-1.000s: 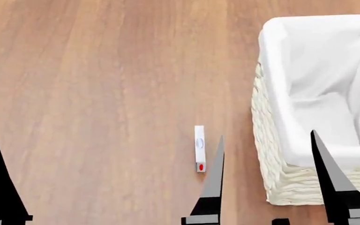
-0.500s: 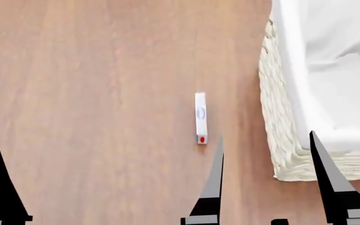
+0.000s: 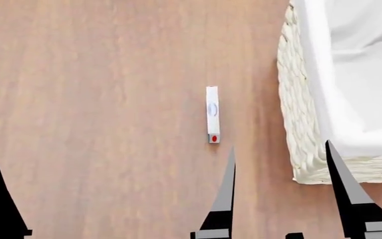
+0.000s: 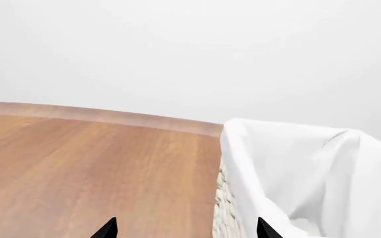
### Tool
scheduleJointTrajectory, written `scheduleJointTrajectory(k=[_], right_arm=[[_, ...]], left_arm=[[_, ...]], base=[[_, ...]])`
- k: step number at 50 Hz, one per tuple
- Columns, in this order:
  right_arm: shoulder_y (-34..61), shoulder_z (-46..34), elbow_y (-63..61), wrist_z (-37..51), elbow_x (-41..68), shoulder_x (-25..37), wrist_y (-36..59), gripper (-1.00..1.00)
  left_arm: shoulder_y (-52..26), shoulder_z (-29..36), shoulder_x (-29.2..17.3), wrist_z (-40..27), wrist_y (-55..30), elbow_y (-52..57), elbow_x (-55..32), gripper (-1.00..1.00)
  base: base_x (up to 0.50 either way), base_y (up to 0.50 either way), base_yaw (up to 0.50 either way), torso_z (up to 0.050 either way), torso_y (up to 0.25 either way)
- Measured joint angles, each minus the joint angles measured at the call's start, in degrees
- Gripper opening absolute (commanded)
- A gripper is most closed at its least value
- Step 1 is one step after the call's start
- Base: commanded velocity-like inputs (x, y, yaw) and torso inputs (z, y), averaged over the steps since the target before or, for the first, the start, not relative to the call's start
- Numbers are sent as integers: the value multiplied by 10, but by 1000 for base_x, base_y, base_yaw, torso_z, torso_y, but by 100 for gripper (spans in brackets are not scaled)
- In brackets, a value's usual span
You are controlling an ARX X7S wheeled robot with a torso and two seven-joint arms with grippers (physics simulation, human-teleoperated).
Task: Pick up the alphabet soup and the cream cheese box, and put them in the basket.
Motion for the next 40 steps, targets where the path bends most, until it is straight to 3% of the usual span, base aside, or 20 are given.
scheduleJointTrajectory(k=[40], right_arm=[[-9,2,-6,8,17,12,-6,100]], left_arm=[[-1,11,-5,-5,6,2,-4,100]], base=[[0,0,-241,0,0]])
